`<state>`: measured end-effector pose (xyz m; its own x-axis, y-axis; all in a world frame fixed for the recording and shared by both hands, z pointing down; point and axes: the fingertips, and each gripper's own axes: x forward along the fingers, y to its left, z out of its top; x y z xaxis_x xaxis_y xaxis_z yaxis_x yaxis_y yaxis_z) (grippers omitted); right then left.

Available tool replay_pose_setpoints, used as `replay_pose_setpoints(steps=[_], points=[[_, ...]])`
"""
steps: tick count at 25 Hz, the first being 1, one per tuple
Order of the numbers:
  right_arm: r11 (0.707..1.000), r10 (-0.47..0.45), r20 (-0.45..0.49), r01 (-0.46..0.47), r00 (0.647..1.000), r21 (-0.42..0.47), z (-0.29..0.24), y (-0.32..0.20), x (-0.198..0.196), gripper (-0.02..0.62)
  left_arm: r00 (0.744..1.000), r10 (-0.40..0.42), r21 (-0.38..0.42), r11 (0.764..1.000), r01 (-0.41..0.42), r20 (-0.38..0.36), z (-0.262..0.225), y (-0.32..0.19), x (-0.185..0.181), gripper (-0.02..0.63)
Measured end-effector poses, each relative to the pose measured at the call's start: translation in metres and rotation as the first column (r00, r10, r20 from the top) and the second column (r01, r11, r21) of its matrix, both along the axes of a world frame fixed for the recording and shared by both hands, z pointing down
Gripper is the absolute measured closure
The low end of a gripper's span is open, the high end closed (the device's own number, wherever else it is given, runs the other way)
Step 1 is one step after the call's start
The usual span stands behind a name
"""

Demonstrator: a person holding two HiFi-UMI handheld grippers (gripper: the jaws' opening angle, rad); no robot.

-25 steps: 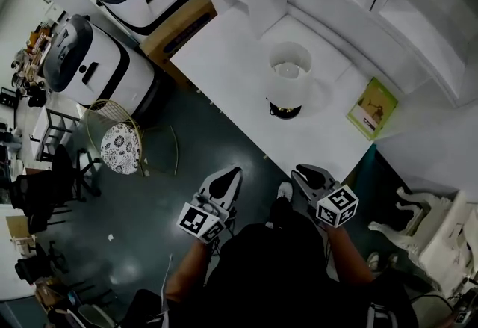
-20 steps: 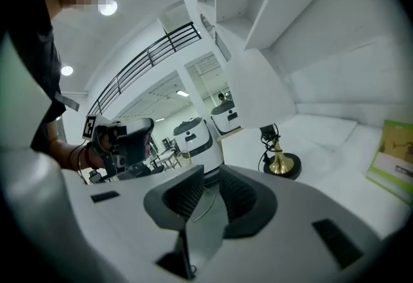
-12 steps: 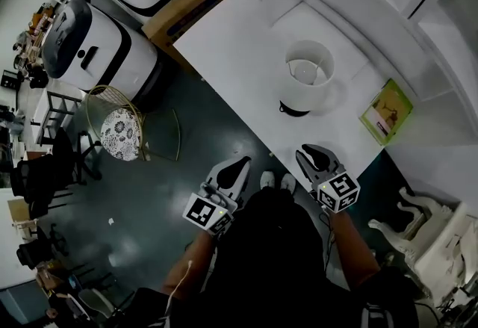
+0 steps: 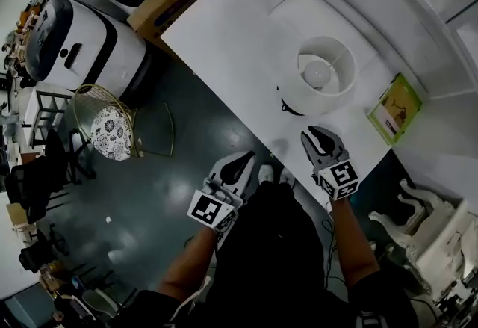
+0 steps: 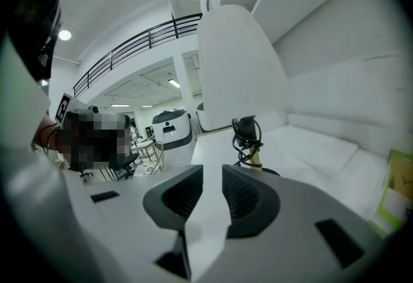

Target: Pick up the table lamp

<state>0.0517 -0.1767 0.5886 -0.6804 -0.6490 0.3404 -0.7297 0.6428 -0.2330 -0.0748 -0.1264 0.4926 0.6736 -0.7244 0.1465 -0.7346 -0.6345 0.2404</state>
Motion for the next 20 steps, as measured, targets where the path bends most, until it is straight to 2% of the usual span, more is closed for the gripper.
replay_pose_setpoints(steps=[6, 12, 20], points=[[0.998, 0.031, -0.019, -0.030, 0.999, 0.047, 0.029, -0.028, -0.003, 0.518, 1.000, 0.001, 0.002, 1.000, -0.001, 0.004, 0.023, -0.014, -0.004, 0.588], [0.996, 0.057, -0.047, -0.053, 0.997, 0.076, 0.055, -0.053, -0.005, 0.518, 1.000, -0.014, -0.046, 0.999, 0.014, 0.002, 0.043, -0.016, -0.011, 0.588], [0.991, 0.101, -0.085, -0.092, 0.991, 0.096, 0.073, -0.077, 0.003, 0.512, 1.000, -0.011, -0.062, 0.998, 0.011, 0.002, 0.056, -0.016, -0.012, 0.588]])
